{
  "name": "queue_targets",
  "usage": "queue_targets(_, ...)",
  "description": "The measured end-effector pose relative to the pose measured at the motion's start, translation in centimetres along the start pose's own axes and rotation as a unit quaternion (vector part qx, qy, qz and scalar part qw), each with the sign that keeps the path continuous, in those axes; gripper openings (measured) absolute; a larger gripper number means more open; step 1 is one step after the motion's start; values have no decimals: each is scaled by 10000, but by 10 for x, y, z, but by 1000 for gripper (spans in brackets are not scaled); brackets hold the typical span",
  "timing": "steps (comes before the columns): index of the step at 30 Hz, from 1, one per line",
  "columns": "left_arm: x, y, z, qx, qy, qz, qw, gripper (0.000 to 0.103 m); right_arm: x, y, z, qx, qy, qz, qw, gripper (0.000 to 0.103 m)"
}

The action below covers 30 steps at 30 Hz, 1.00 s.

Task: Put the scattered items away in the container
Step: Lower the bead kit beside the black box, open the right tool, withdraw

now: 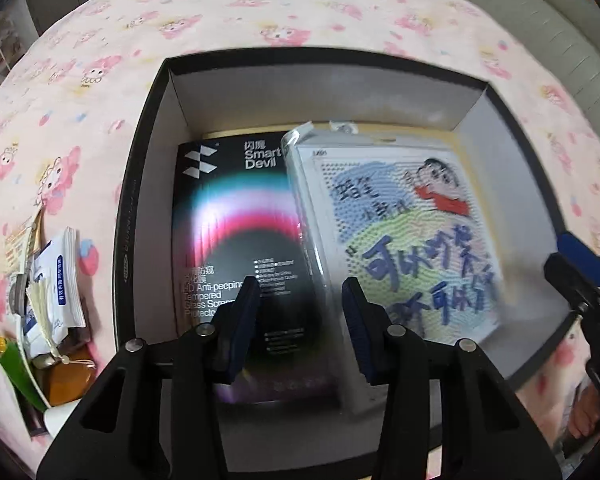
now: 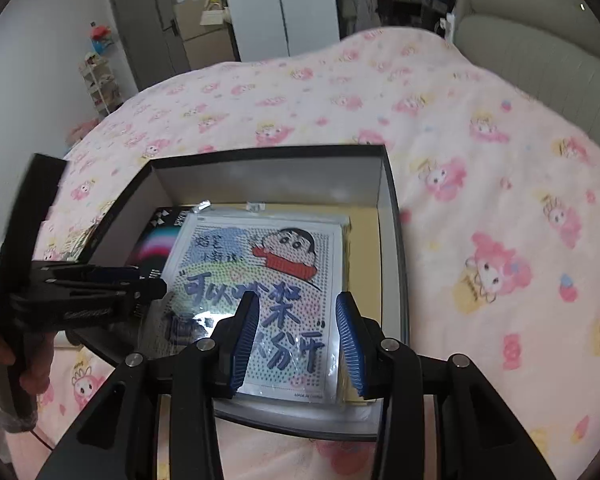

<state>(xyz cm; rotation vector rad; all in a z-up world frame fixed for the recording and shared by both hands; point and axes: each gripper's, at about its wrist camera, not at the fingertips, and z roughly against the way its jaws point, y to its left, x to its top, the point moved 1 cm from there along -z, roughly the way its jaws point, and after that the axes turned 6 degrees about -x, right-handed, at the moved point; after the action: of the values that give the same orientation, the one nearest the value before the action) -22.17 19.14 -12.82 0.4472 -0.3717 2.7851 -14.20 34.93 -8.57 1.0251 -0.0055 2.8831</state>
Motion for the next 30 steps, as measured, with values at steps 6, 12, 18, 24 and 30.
queue_targets(6,4,-7,-3,-52,34,-71,10000,38,0,13,-22,377,477,65,9981,36)
queue_targets(12,12,-25,-12,-238,122,-263,9993,31,-7,13,-33,413,719,-170,9964,36)
queue_targets(18,13,-37,-16,-448,145,-452,9979,31,-12,14,-44,428,922,-260,9945,36)
queue_targets(24,11,-34,-29,-482,436,-369,9972,32,-17,14,-56,77,1107,-427,9929,36)
queue_targets(30,0,-36,-24,-467,333,-605,9965,33,-21,22,-58,33,1205,-263,9924,36)
